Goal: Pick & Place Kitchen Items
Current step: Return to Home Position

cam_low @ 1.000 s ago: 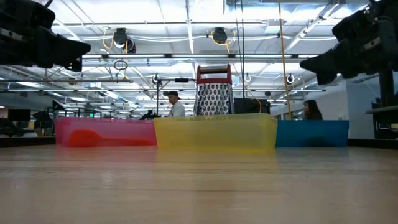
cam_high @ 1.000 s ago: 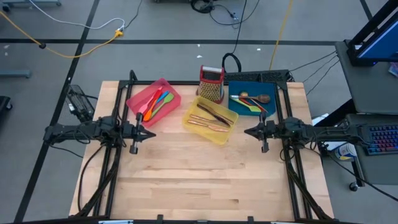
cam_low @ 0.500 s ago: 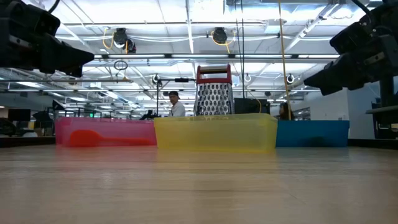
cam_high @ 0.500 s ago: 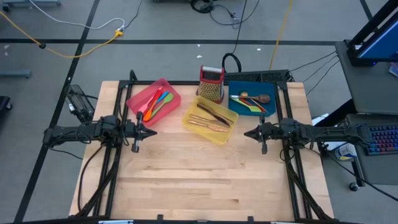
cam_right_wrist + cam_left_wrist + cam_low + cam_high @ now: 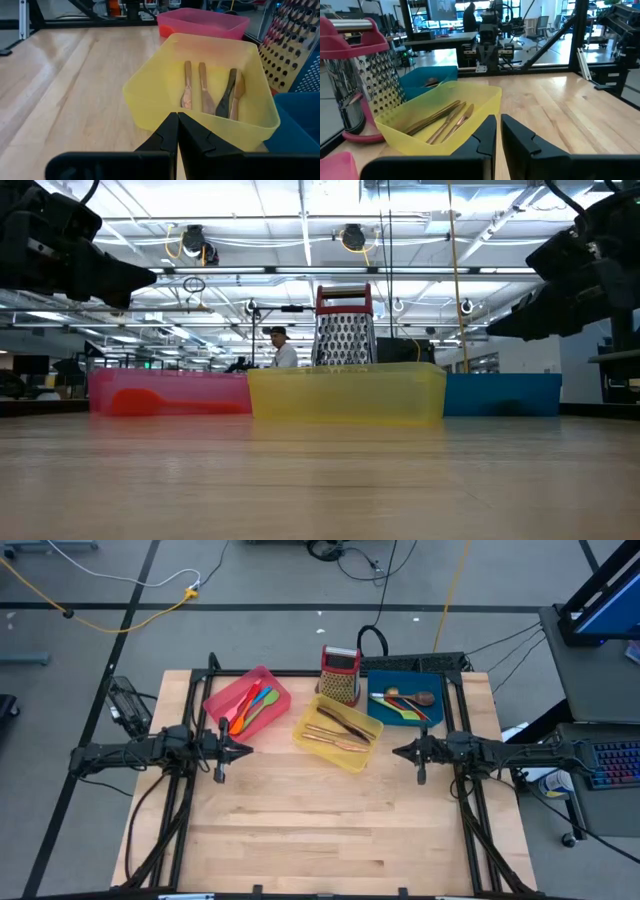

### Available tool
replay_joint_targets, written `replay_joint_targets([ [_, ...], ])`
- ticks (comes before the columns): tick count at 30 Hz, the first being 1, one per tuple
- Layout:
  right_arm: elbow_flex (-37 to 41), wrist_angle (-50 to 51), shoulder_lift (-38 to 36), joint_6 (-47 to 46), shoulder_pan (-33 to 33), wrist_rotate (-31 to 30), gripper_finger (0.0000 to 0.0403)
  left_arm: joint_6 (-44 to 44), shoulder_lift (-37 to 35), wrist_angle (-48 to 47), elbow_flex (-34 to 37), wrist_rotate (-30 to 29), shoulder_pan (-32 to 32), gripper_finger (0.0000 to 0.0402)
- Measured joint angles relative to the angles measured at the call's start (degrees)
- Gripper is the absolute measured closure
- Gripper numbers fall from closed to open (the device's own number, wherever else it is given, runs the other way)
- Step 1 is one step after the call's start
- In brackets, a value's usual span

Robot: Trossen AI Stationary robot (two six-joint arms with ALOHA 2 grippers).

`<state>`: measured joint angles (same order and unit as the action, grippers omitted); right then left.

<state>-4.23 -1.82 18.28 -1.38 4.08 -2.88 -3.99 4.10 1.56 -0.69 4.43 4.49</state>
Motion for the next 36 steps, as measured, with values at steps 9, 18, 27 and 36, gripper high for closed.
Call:
replay_joint_targets([
  [9, 0.0, -0.3, 0.0, -0.7, 0.0, 0.0, 0.0399, 0.0, 0.0, 0.0, 0.0, 0.0, 0.0, 0.0369],
  [18, 0.0, -0.3, 0.0, -0.9, 0.0, 0.0, 0.0399, 0.0, 0.0, 0.0, 0.0, 0.0, 0.0, 0.0369],
  [27, 0.0, -0.3, 0.0, -0.9, 0.0, 0.0, 0.0399, 0.0, 0.0, 0.0, 0.0, 0.0, 0.0, 0.0369],
  [36, 0.0, -0.3, 0.0, -0.9, 0.0, 0.0, 0.0399, 0.0, 0.0, 0.0, 0.0, 0.0, 0.0, 0.0369],
])
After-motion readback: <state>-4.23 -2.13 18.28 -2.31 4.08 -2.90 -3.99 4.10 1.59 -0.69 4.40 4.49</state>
